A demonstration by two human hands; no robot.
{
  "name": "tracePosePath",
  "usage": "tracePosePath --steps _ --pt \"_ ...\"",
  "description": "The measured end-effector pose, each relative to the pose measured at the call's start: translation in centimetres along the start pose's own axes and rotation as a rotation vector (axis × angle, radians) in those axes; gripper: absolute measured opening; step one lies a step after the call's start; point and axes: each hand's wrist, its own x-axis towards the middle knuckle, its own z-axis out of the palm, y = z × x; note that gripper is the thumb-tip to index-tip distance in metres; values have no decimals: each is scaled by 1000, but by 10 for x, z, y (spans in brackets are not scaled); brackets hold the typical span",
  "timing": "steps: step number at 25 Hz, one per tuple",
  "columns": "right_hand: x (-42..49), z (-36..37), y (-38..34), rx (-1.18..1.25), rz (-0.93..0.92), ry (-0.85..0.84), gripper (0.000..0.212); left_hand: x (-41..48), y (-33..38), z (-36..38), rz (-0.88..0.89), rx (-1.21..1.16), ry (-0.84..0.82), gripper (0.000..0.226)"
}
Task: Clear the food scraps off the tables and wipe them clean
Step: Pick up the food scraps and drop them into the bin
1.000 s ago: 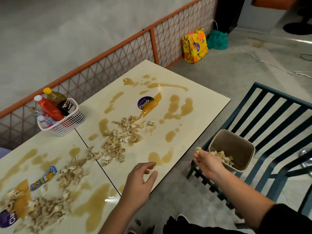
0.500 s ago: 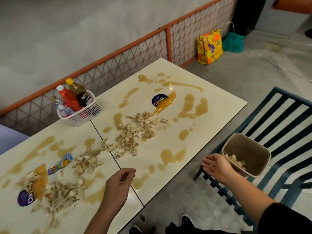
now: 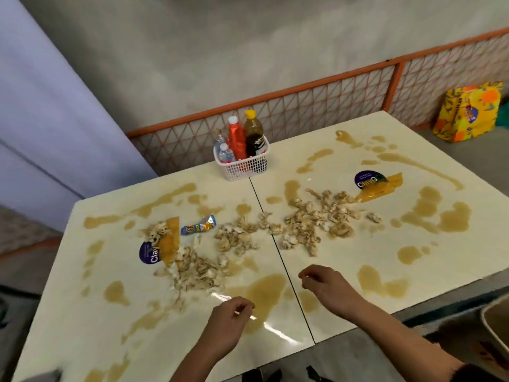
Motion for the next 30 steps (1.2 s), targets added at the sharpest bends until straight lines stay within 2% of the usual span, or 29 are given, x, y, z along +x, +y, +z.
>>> tracePosePath --steps 5,10,17,21,24,26,27,30 --pt "45 88 -56 -420 -173 -208 30 -8 -74 -52 -100 -14 9 12" --pt "88 168 -87 -840 -257 -372 46 -14 -130 -99 -159 -32 22 15" --pt "109 217 -104 -1182 -153 -440 55 -10 -165 -142 -185 -91 72 16" --pt "113 229 -108 -1210 -149 -399 53 -4 -175 -157 -184 -90 71 16" --pt "114 232 -112 -1178 -210 -320 35 9 -179 -176 -154 -58 89 17" --pt "114 231 -116 -1011 -188 -261 14 24 -178 -191 -135 -23 100 17" --pt "113 229 -119 -882 -150 -234 11 35 -178 -199 -127 8 100 17" --pt "110 217 -129 -496 -7 -104 23 78 -172 -228 -94 123 135 13"
